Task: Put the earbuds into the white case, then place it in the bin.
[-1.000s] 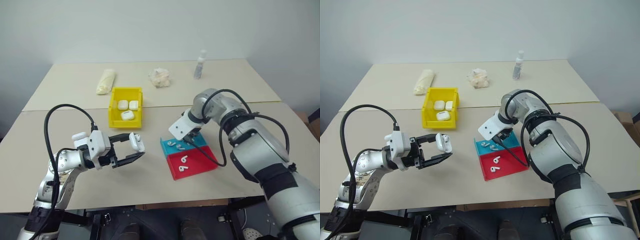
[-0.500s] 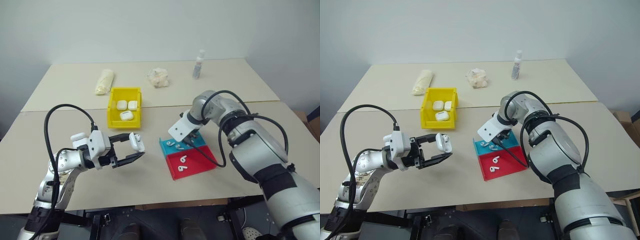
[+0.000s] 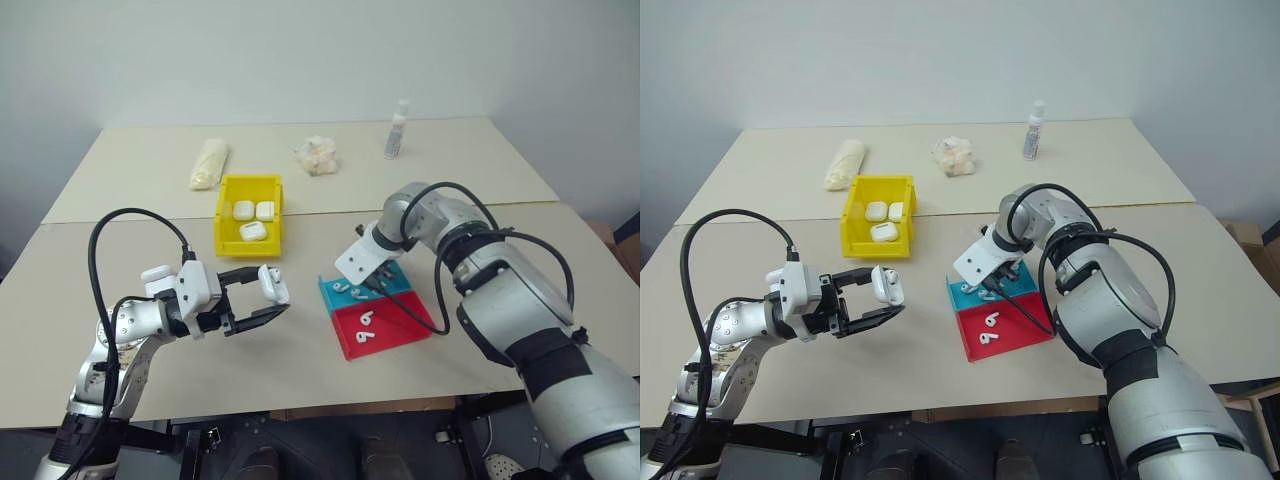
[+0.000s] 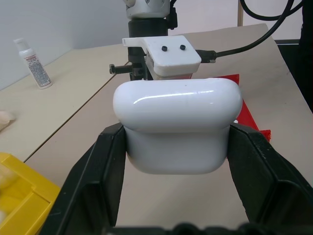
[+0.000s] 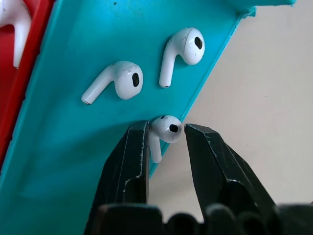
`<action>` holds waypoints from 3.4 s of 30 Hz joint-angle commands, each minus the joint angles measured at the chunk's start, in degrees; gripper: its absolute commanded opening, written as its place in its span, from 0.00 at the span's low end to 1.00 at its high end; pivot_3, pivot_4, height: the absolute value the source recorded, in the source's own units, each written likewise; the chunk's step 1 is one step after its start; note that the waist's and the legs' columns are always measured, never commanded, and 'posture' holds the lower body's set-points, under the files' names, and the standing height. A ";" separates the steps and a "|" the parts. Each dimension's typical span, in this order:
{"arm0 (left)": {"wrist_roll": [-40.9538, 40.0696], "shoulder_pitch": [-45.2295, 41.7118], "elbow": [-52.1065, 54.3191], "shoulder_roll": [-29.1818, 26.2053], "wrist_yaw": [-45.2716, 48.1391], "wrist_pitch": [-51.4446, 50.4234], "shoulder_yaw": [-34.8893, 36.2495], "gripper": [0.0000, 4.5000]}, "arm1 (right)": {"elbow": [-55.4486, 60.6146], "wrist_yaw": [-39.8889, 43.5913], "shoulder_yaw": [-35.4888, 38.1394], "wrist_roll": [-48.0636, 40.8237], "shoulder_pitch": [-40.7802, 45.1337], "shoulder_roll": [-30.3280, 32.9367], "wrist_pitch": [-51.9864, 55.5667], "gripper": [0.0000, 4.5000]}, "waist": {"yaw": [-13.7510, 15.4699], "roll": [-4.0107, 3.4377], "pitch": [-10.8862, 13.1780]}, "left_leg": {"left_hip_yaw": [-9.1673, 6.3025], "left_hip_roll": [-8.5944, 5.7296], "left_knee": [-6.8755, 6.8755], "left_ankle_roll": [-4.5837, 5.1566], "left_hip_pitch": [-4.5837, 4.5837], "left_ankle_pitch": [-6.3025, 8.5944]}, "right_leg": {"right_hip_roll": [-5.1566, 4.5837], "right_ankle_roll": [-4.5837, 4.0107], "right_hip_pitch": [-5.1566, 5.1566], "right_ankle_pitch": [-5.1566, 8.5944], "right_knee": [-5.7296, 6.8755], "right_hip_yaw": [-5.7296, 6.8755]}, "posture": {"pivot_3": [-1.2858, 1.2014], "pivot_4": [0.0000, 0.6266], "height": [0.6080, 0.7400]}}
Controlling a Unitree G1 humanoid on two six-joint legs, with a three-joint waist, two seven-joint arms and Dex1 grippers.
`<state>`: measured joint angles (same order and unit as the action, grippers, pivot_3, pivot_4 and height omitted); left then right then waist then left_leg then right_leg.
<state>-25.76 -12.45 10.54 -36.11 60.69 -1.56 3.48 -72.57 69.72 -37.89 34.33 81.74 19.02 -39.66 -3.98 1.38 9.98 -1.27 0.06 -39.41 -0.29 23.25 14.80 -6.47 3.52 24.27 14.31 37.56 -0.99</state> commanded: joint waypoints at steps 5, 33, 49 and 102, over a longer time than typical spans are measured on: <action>-0.02 -0.29 1.51 -0.38 -0.06 0.39 0.48 0.62 | 0.31 -0.40 0.51 0.58 -0.34 0.41 -0.89 0.37 | -0.01 0.00 0.00 | 0.00 0.00 0.00 -0.01 -0.01 0.00 | 0.00 0.00 0.00 0.00 0.00 0.00 | 0.52 0.24 1.00; 0.06 -0.94 1.42 0.21 0.15 0.56 0.37 0.62 | 0.95 -0.25 1.35 0.01 -0.78 0.79 0.44 0.18 | 0.00 0.00 0.00 | 0.00 0.00 0.00 0.02 -0.07 0.01 | 0.00 0.00 -0.03 0.00 0.04 0.00 | 0.52 0.24 1.00; -3.74 -5.59 2.88 2.41 1.09 -2.30 -0.62 0.62 | 31.80 12.54 20.64 -23.34 -7.98 12.58 17.99 0.18 | 0.38 0.01 0.00 | -0.02 -0.01 0.00 0.16 0.02 0.09 | -0.04 0.00 -0.02 0.00 0.01 0.01 | 0.52 0.24 1.00; -7.64 -19.49 6.22 15.78 -1.46 -8.20 -8.01 0.62 | 114.24 -41.95 55.33 -110.21 -53.66 24.55 88.63 0.18 | 3.13 0.05 -0.03 | -0.06 -0.07 -0.41 0.62 0.09 0.33 | -0.04 0.01 -0.32 0.00 -0.12 0.05 | 0.52 0.24 1.00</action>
<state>-33.26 -31.63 14.46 -20.24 59.48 -10.93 -5.12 40.68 27.40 17.04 -76.51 28.21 42.80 51.27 -0.85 1.44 9.95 -1.33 0.00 -39.83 0.33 23.34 15.14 -6.51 3.53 23.95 14.30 37.43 -0.94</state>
